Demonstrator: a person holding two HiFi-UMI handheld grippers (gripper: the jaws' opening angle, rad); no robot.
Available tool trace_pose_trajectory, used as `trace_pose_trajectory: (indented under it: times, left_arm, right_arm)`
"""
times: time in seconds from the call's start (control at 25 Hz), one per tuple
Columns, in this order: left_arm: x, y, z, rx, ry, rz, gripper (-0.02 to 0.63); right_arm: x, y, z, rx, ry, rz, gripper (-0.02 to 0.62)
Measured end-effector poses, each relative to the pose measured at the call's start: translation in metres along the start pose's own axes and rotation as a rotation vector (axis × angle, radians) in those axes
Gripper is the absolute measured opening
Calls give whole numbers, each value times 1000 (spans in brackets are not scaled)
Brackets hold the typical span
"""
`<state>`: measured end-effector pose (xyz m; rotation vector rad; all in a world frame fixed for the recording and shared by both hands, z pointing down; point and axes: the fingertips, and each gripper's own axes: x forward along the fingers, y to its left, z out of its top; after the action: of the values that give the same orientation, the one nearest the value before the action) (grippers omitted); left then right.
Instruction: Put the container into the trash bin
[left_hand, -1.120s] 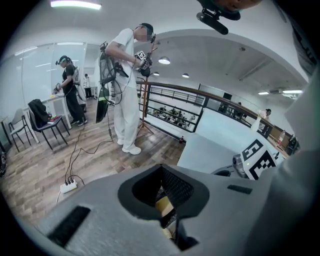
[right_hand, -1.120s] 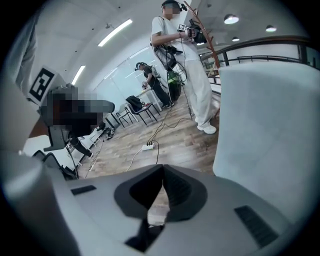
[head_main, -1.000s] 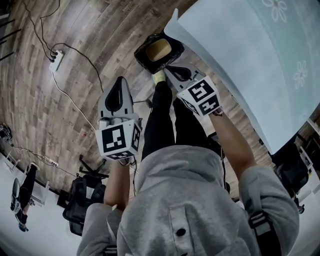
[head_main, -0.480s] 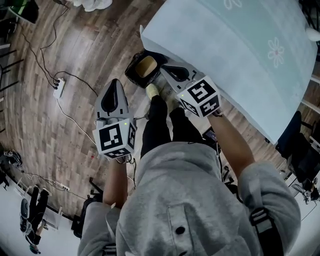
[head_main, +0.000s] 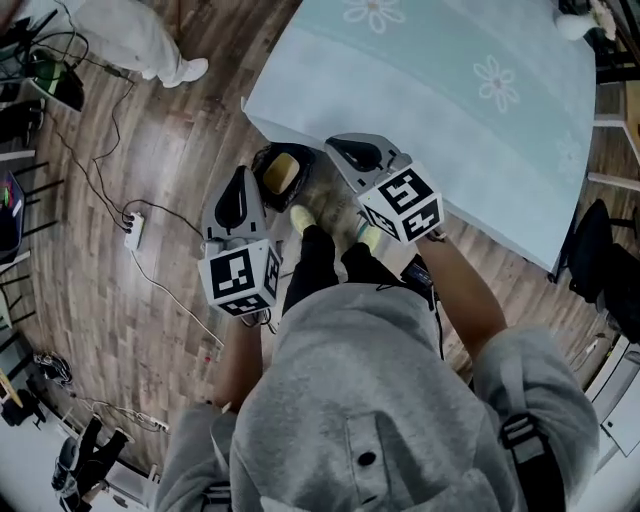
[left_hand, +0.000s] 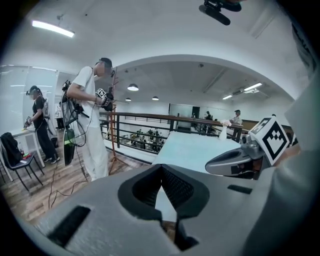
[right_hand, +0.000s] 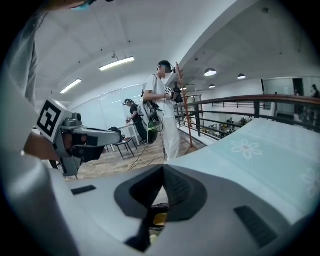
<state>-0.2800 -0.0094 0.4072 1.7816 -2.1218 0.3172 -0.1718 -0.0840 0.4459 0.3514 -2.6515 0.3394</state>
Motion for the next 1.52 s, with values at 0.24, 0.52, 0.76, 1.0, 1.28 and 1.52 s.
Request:
trace_pose_trajectory:
  times: [0.24,0.52,0.76,1.0,1.28,1.52]
  left_arm:
    - [2,-48,30,44,-58,-79,18]
    - [17,-121,64,127,-114,-219,18]
    - [18,-203,74,190,-133,-365,18]
    - [11,-274,70,211,-139,-467,18]
    - [5,-321,71,244,-141,-508,18]
    - [-5,-334,57,263,-146,-496,18]
  right_arm:
    - [-68,-28,10,9,-76,-143,28]
    - [-176,-84,10,46,-175,-391,28]
    - [-288,-112,-34,131,-205,-628,28]
    - [-369,-124,-83,211,-227,-789,28]
    - [-407,-130,-94,228,-254,-828,28]
    - [-418,-130,-117,232,-263,-826,28]
